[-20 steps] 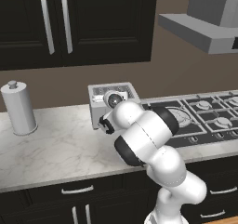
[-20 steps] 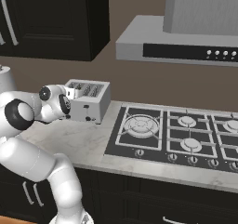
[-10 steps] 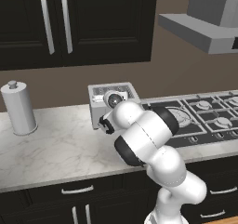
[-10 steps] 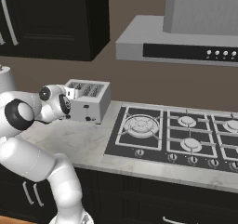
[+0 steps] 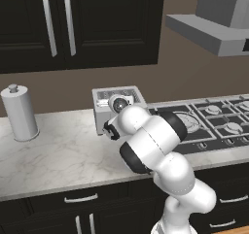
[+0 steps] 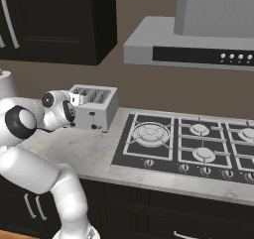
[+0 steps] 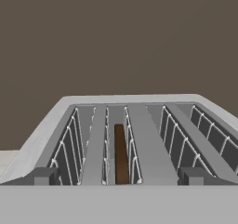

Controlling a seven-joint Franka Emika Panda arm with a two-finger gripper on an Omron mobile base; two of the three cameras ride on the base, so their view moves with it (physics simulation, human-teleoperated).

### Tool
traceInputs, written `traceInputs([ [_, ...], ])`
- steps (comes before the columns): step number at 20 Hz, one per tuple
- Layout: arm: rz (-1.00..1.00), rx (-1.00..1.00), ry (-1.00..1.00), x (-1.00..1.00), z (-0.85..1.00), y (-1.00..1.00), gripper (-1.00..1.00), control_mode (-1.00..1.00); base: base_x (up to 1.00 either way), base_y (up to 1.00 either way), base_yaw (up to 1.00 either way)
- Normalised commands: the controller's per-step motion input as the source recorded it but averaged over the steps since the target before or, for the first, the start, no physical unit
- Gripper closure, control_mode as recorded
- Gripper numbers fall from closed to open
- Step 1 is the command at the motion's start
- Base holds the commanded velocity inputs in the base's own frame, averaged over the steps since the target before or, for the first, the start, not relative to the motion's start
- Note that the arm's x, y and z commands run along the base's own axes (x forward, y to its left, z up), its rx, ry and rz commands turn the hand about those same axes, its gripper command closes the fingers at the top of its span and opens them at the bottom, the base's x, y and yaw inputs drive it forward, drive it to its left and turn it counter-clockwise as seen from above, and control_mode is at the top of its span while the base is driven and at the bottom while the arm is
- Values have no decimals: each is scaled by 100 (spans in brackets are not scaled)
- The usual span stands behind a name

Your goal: Start the toaster. Once the lever pops up, take the bread to the plate on the dining counter.

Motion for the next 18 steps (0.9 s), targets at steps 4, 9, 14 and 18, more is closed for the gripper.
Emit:
traceInputs([
  [4,0,0,0,0,0,0,-100,-100,0,0,0],
  [9,0,0,0,0,0,0,-100,-100,0,0,0],
  [14,0,0,0,0,0,0,-100,-100,0,0,0],
  [18,0,0,0,0,0,0,-100,-100,0,0,0],
])
